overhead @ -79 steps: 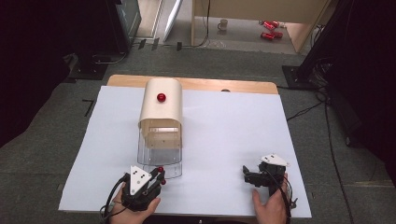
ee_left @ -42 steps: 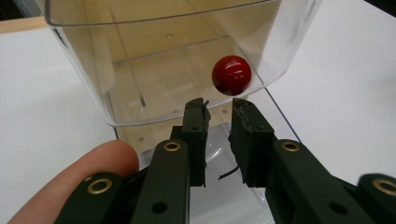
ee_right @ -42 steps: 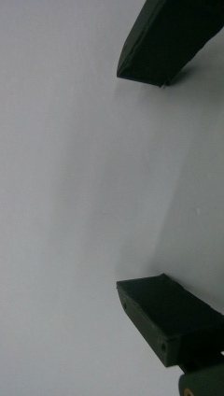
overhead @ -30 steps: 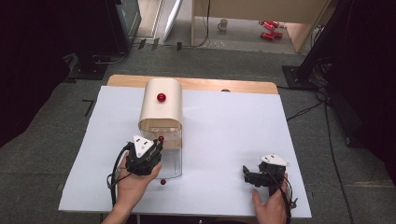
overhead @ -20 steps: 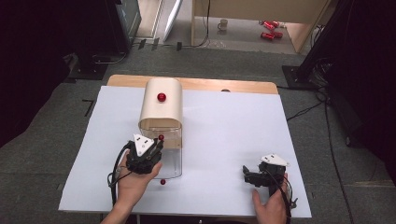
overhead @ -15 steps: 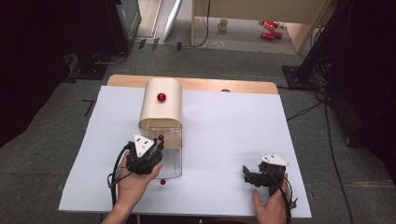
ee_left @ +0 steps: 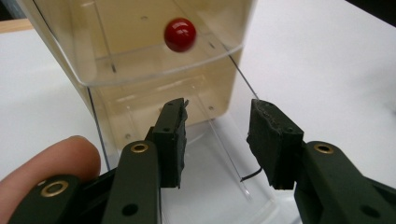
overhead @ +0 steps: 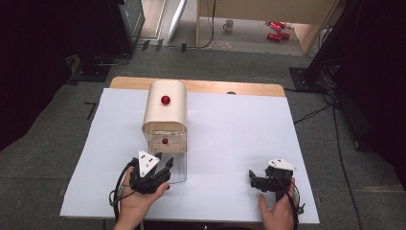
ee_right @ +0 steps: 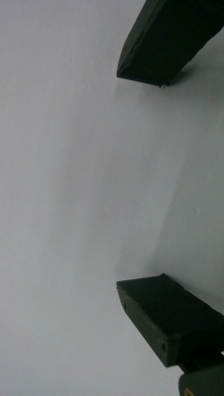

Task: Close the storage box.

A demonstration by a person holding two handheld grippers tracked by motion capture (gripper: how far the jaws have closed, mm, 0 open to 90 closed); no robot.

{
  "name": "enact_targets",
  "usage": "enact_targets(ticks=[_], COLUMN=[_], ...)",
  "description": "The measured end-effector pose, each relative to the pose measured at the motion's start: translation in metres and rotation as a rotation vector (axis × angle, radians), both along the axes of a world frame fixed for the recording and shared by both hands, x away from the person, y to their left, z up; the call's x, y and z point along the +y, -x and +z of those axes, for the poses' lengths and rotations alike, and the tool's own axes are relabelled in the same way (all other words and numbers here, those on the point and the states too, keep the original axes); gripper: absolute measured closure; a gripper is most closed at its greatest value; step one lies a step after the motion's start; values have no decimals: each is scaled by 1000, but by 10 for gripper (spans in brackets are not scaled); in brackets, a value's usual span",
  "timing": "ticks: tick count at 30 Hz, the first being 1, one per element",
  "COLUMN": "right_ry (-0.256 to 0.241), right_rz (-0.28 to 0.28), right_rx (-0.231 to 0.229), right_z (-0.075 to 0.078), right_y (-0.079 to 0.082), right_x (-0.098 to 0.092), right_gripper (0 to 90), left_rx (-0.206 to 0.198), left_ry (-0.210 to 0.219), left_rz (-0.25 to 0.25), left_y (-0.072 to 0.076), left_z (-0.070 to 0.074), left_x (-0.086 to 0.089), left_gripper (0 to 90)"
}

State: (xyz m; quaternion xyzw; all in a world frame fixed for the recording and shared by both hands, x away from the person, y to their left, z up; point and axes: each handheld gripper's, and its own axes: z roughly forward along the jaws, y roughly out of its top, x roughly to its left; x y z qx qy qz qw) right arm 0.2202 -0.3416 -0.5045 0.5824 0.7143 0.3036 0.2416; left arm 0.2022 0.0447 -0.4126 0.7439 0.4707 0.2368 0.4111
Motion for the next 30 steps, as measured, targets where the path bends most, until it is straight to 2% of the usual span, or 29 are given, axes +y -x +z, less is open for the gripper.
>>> enact_targets(ticks=[5,10,20,22,26,30], right_ry=[0,1,0,1,1,1], right_rz=[0,0,0,0,0,0], right_rx=[0,0,0,0,0,0], right_z=[0,0,0,0,0,0], right_y=[0,0,0,0,0,0], right_x=[0,0,0,0,0,0], right_gripper=[15,15,15,15,15,15], left_rx=[11,18,38,44,58,73], left_ry=[-12,-13,15,11,-21,-32], left_rz=[-24,-24,-16,-22,-48,-58], left_y=[16,25,51,54,66,70], left_z=[-5,-8,-17,-19,-29,-38], left_x=[-2,-1,-1,-1,-7,-12], left_gripper=[557,555,566,579,588,593])
